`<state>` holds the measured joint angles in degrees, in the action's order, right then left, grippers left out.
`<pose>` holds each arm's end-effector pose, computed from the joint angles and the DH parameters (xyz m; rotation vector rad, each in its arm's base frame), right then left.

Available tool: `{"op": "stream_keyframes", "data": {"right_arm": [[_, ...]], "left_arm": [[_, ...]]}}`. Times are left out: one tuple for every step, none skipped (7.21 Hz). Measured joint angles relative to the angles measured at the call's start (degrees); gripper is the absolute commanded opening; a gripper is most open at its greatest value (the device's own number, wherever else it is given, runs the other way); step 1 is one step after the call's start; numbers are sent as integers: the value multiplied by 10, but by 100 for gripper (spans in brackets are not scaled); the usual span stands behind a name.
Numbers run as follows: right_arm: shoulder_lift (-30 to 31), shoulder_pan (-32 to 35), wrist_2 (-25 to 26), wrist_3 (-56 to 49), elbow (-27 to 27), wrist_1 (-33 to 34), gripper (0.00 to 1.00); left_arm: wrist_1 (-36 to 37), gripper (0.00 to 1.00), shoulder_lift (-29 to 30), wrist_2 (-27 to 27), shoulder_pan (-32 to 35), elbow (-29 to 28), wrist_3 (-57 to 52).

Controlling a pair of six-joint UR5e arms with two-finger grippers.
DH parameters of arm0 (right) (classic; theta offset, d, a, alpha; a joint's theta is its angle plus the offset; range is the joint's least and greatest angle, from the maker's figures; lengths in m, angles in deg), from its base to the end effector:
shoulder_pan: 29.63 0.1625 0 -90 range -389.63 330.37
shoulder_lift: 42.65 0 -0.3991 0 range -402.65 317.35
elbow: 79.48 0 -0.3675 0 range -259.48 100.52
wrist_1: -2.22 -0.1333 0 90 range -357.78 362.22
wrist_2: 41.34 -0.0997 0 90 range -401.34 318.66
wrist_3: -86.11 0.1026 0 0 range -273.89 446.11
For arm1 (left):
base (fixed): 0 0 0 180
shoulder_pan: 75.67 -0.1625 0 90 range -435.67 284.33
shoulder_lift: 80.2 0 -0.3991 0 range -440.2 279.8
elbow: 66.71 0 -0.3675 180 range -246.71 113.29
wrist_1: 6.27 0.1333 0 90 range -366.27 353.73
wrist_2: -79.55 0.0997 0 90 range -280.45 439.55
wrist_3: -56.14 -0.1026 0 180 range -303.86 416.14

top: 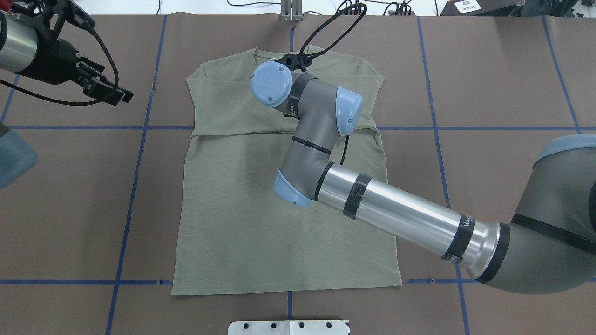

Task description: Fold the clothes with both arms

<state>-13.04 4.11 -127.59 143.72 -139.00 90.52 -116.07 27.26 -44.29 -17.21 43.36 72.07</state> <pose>-0.5909 -0.5630 0.2114 0.3544 -0.4274 0.0410 0.2159 -0.4973 0.2814 0.6775 0.8935 0.5387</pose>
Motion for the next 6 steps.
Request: {"op": "stream_keyframes", "data": {"right_arm": [[11,13,-6,-21,-15,7,0],[33,29,-9,-51,-36,13,0],[58,43,-10,-80,-57,16,0],[76,53,-11,-100,-71,17,0],[88,60,-10,-113,-77,17,0],[95,64,-10,-120,-80,16,20]], "left_arm": [[0,100,0,0,0,-1,0],[0,100,0,0,-1,-1,0],[0,100,0,0,-1,-2,1],[0,100,1,0,-1,-1,4],[0,100,1,0,-2,0,7],[0,100,1,0,-2,0,8]]}}
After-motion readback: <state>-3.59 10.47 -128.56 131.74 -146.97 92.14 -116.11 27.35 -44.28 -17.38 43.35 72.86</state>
